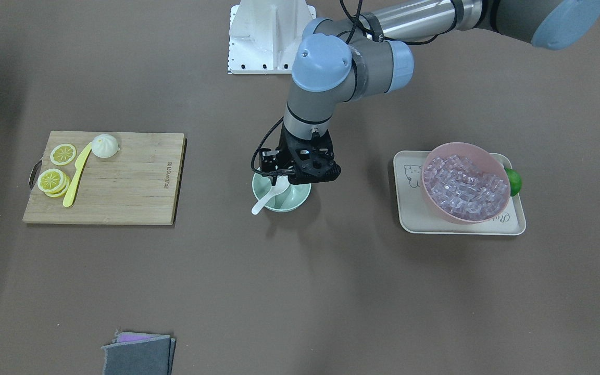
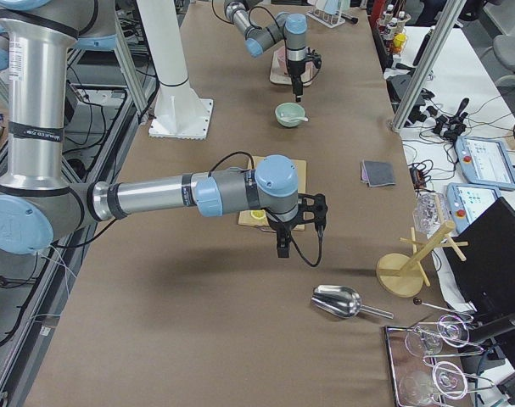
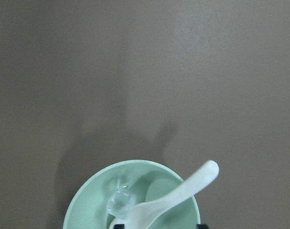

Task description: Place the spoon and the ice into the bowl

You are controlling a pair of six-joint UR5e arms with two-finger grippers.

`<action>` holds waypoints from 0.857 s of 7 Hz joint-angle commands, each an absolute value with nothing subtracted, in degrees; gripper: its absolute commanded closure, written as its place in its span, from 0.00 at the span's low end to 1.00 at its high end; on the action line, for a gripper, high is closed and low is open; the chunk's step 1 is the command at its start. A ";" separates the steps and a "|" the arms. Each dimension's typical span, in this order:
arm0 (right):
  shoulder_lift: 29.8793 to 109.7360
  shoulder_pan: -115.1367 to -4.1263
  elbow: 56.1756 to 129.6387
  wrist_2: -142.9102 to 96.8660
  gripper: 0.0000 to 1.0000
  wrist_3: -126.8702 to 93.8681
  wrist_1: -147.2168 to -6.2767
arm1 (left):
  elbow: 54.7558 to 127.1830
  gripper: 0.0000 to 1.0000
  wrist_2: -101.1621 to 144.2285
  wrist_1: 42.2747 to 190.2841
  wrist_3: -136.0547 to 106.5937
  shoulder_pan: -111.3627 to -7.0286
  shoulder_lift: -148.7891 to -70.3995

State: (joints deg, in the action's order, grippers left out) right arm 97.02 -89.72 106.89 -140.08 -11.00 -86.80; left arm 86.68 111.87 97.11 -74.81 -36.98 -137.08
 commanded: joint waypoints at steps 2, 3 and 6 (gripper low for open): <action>96.86 -89.91 106.88 -139.92 0.00 -10.64 -86.75 | 102.60 0.02 114.43 85.60 -59.05 -44.18 -124.13; 96.86 -90.61 106.61 -139.92 0.00 -8.98 -86.84 | 108.40 0.02 114.17 78.91 -52.36 -46.91 -120.80; 96.77 -91.67 106.43 -136.77 0.00 -6.25 -88.40 | 116.80 0.02 118.53 77.26 -25.26 -63.11 -103.50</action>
